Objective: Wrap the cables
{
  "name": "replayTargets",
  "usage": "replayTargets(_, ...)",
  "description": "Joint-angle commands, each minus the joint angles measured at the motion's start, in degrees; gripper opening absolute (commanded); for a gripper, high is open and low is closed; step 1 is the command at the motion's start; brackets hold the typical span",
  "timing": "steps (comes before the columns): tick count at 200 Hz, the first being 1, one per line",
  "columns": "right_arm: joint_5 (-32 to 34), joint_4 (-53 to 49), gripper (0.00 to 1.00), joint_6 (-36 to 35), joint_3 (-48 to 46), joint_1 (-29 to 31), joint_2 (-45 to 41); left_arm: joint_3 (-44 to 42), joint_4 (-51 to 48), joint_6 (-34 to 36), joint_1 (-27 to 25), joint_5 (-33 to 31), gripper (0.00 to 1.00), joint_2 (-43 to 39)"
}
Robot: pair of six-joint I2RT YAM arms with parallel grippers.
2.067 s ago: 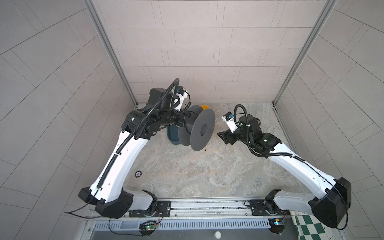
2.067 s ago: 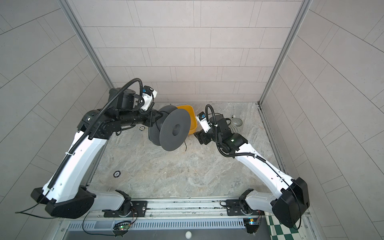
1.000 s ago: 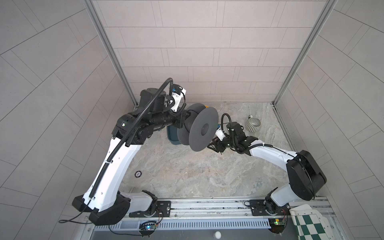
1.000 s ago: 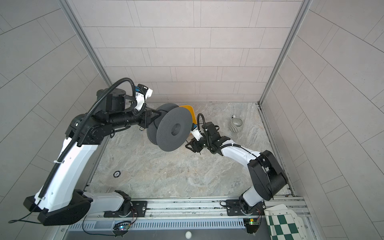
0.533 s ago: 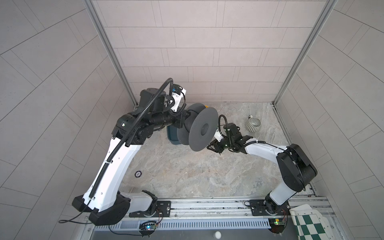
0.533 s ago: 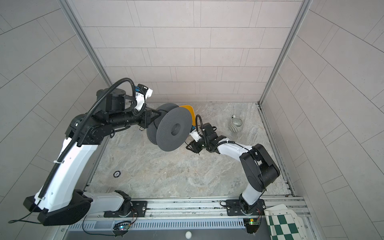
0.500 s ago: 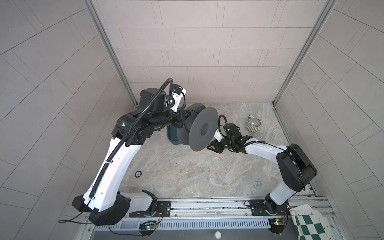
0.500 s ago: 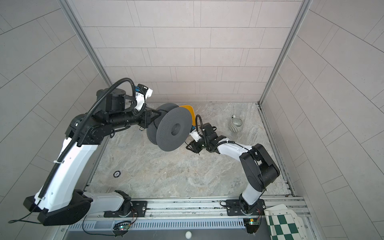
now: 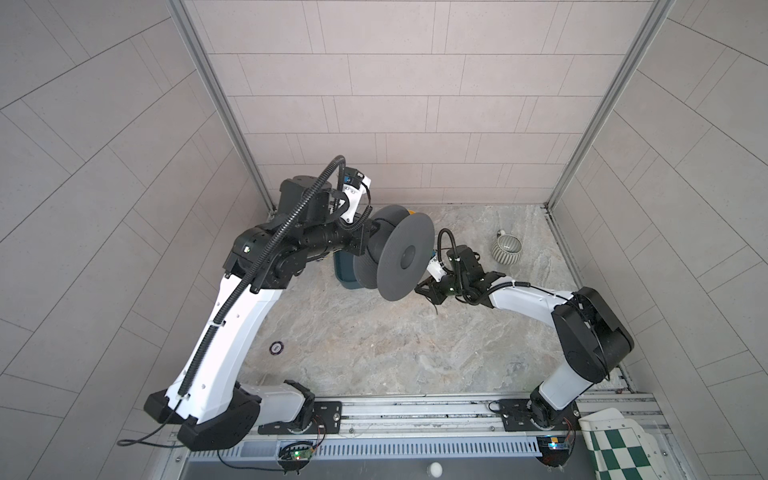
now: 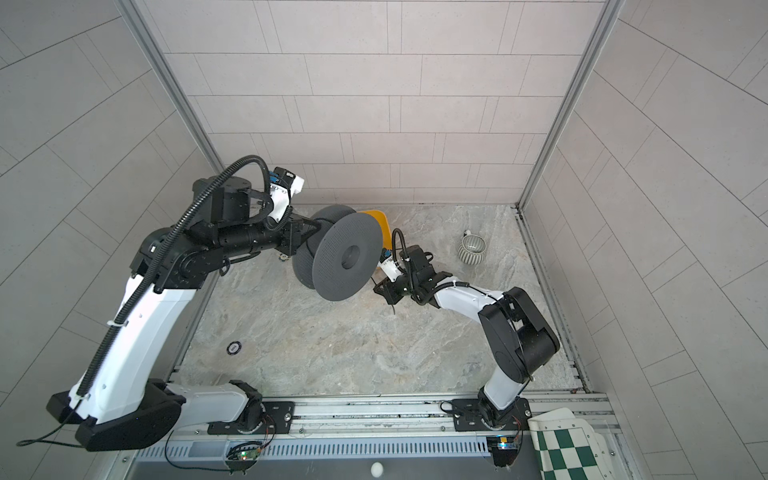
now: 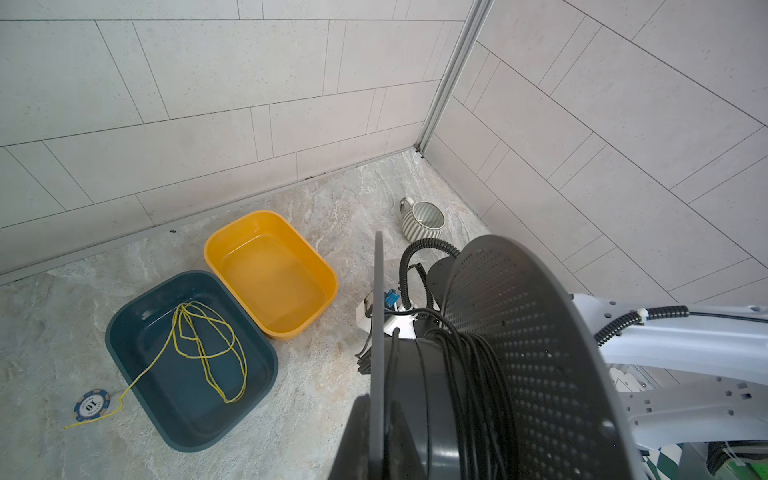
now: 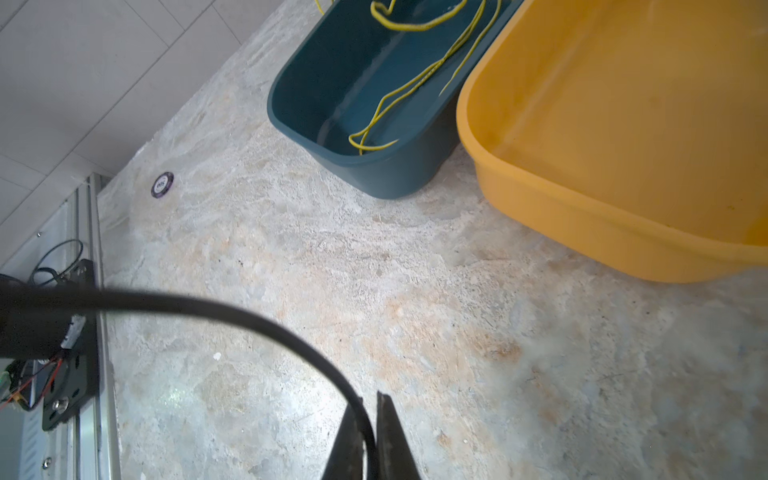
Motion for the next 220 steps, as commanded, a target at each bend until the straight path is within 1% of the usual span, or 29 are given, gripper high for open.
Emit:
replayTargets(1, 1.1, 0.5, 0.01, 1.3, -1.6, 0.0, -1.0, 2.6, 5.1, -2.1, 0.8, -1.4, 0.0, -0.8)
replayTargets(5, 1.4, 0.7, 0.0, 1.8, -2.0, 0.0, -1.5, 2.6, 5.2, -2.5, 0.9, -1.7, 0.0, -0.8)
replayTargets(34, 4.6, 4.7, 0.0, 3.5, -6.8, 0.6, -6.9, 1.6, 6.3, -7.9, 1.8, -6.0, 0.0, -0.1)
replayTargets(48, 8.3, 4.8, 0.0, 3.6, -8.7, 1.7, -10.3, 0.8, 6.5, -11.2, 3.0, -8.7, 0.0, 0.4)
replayTargets(68, 14.0, 1.8, 0.0, 2.2, -9.6, 4.3, -14.5, 0.2, 6.6, -16.0, 5.3, -10.4, 0.0, 1.7)
replayTargets(95, 24.0, -2.6, 0.0, -0.7, -9.3, 11.0, -19.7, -1.7, 7.7, -19.8, 6.0, -17.0, 0.0, 2.8)
replayTargets(108, 27.3, -4.9, 0.0, -1.6, -7.8, 13.9, -20.8, -2.4, 8.0, -20.8, 6.0, -20.0, 0.0, 3.0)
replayTargets(133, 33.1, -10.2, 0.0, -3.9, -3.5, 19.4, -21.5, -6.4, 11.2, -22.2, 6.0, -25.0, 0.0, 2.9)
replayTargets(159, 37.1, -14.7, 0.0, -6.6, 1.8, 23.9, -21.0, -9.9, 13.7, -23.5, 6.0, -29.3, 0.0, 2.6)
replayTargets(197, 39.7, -21.2, 0.0, -10.2, 10.8, 28.2, -18.3, -12.4, 15.7, -24.1, 5.9, -30.3, 0.0, 3.6)
replayTargets(220, 40.5, -22.8, 0.0, -10.9, 15.1, 28.8, -17.6, -13.8, 15.8, -24.1, 5.9, -30.2, 0.0, 4.1)
